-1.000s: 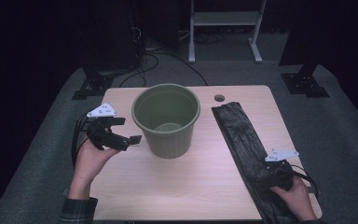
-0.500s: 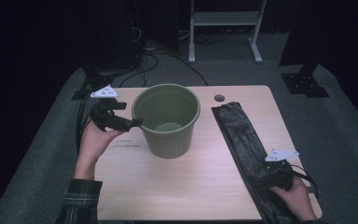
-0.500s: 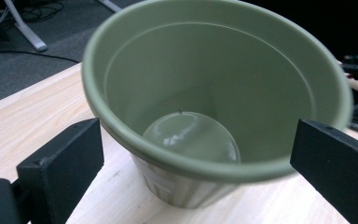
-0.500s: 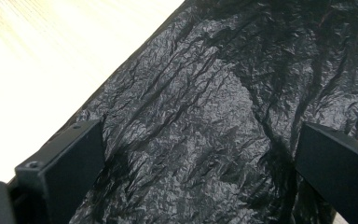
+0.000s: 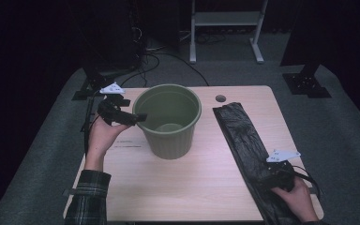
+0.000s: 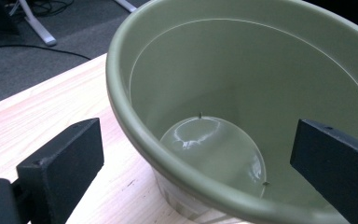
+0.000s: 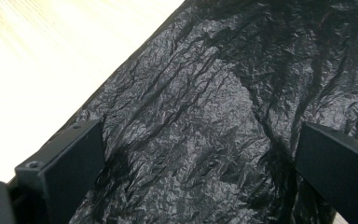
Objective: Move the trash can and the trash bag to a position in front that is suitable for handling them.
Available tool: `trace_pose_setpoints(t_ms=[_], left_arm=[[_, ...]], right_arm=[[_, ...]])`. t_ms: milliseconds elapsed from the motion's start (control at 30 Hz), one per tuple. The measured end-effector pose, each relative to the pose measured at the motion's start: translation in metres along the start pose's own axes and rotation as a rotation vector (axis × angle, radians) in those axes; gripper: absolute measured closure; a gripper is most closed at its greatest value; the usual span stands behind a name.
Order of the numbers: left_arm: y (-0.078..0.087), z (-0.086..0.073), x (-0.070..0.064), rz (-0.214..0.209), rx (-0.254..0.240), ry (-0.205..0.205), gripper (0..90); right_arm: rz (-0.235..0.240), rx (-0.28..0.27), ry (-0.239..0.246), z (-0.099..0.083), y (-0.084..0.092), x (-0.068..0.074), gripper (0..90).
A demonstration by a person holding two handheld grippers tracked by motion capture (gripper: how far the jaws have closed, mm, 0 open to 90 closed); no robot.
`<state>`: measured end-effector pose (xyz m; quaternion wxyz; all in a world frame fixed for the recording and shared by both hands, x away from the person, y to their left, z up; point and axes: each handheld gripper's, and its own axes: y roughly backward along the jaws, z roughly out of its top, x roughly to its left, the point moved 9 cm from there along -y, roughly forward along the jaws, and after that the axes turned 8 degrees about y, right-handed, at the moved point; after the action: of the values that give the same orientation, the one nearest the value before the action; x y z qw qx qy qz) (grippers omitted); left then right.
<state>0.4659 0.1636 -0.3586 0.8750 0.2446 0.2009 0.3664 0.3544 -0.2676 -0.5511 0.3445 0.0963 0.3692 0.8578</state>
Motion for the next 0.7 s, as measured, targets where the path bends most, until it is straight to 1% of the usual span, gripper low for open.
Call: trace_pose_setpoints(t_ms=[33, 133, 167, 200, 233, 267, 300, 367, 433, 500, 567, 600, 667, 700], left_arm=[[0.000, 0.000, 0.000, 0.000, 0.000, 0.000, 1.0], [-0.008, -0.003, -0.001, -0.002, 0.026, 0.001, 1.0], [-0.008, -0.003, -0.001, -0.002, 0.026, 0.001, 1.0], [-0.010, -0.004, -0.002, -0.002, 0.033, -0.006, 1.0], [-0.012, -0.005, -0.003, 0.002, 0.034, -0.007, 1.0], [-0.013, -0.006, -0.003, 0.016, 0.040, -0.010, 0.4], [-0.013, -0.006, -0.003, 0.016, 0.040, -0.010, 0.1], [-0.015, -0.008, -0.004, 0.012, 0.046, -0.006, 0.6], [-0.018, -0.011, -0.006, -0.015, 0.049, 0.006, 0.7], [-0.019, -0.012, -0.008, -0.013, 0.043, 0.012, 0.5], [-0.019, -0.012, -0.010, -0.015, 0.039, 0.012, 0.5], [-0.020, -0.013, -0.014, -0.022, 0.041, 0.005, 0.5], [-0.020, -0.013, -0.017, -0.026, 0.045, 0.000, 0.5], [-0.021, -0.014, -0.023, -0.034, 0.048, -0.010, 0.5]], right_arm=[[0.000, 0.000, 0.000, 0.000, 0.000, 0.000, 0.5], [0.000, 0.000, 0.000, 0.000, 0.000, 0.000, 0.5], [0.000, 0.000, 0.000, 0.000, 0.000, 0.000, 0.5], [0.000, 0.000, 0.001, 0.000, 0.000, 0.000, 0.5], [0.000, 0.000, 0.000, 0.000, 0.000, 0.000, 0.5], [0.000, 0.000, 0.000, 0.000, 0.000, 0.000, 0.5], [0.000, 0.000, 0.000, 0.000, 0.000, 0.000, 0.5], [0.000, 0.000, 0.000, 0.000, 0.000, 0.000, 0.5], [-0.001, 0.000, 0.000, 0.000, 0.000, 0.000, 0.5], [-0.001, 0.000, 0.001, 0.000, 0.000, 0.000, 0.5], [-0.001, 0.000, 0.000, 0.000, 0.000, 0.000, 0.5], [-0.001, 0.000, 0.000, 0.000, 0.000, 0.000, 0.5], [0.000, 0.000, 0.000, 0.000, 0.000, 0.000, 0.5], [0.000, 0.000, 0.000, 0.000, 0.000, 0.000, 0.5]])
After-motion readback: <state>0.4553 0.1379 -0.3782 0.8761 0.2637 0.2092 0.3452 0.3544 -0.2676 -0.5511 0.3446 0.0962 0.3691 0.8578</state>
